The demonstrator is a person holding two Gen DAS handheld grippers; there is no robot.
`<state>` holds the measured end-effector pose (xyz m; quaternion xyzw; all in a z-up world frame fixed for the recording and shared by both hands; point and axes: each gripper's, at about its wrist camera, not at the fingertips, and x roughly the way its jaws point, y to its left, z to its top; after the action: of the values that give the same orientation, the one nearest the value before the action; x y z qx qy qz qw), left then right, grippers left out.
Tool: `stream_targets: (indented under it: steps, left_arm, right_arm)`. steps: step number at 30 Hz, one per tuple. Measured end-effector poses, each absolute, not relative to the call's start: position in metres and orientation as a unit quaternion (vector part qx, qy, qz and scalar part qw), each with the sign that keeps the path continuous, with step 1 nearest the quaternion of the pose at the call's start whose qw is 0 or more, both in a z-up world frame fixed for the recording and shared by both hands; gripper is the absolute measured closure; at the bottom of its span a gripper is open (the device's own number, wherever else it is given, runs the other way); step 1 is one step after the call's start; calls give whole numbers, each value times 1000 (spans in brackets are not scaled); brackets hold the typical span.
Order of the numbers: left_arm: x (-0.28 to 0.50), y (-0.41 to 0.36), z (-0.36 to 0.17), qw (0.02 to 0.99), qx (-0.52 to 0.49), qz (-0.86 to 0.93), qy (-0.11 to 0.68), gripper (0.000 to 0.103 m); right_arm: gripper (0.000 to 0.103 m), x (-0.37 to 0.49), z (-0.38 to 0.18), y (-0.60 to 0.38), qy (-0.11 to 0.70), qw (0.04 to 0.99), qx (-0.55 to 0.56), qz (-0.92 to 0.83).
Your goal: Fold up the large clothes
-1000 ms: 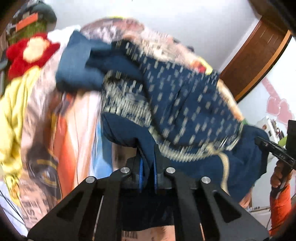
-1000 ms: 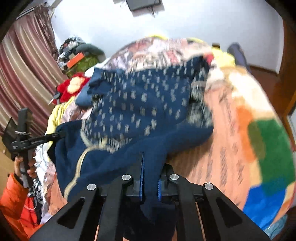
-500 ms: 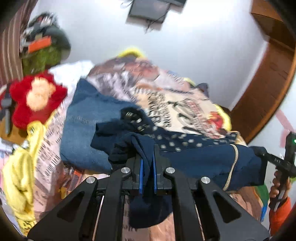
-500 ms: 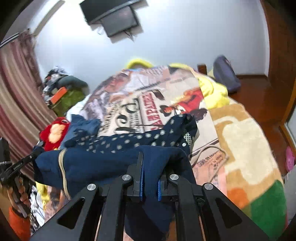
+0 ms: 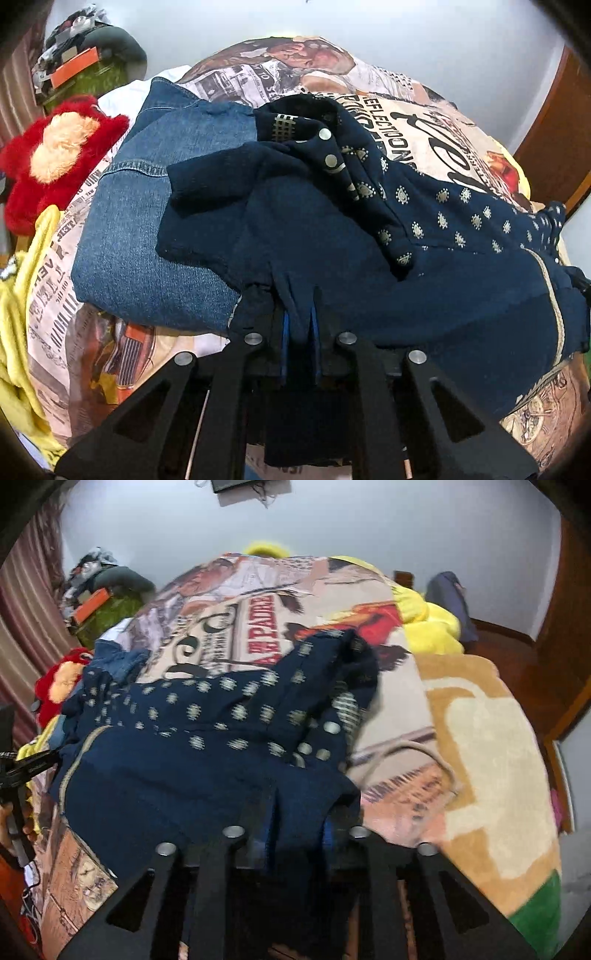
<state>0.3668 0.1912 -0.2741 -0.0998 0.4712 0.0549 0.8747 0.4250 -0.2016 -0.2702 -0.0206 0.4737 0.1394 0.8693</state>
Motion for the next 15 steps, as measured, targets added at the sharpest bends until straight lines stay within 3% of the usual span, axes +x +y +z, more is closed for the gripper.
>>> stream_targets:
  steps: [1,3,6,8,12,13,15]
  left_arm:
    - [367,192,-274,874,-103,54,473,90]
    - [367,195,-275,870,-113,47,478,90]
    - [365,195,-269,865,-117,37,486,89]
    - [358,195,-259,865,-116,37,486,82]
    - [335,201,-235,875,-112,50,467,31]
    - [328,203,-229,879,-113,57,460,25]
    - [316,209,-220,880,-116,64,455,23]
  right_arm:
    - [45,423,-270,-206,471,874,-29,117]
    - [1,414,-265,-218,439,895,-73,30]
    - [1,406,-264,-247,457,888,-35,32]
    - [2,398,-258,-264,471,882,-6,34]
    - [3,372,-230,-275,453,889,19,59]
    - [2,369,-225,-275,449,891,26,65]
    - [2,360,-214,-272,441,893,47,79]
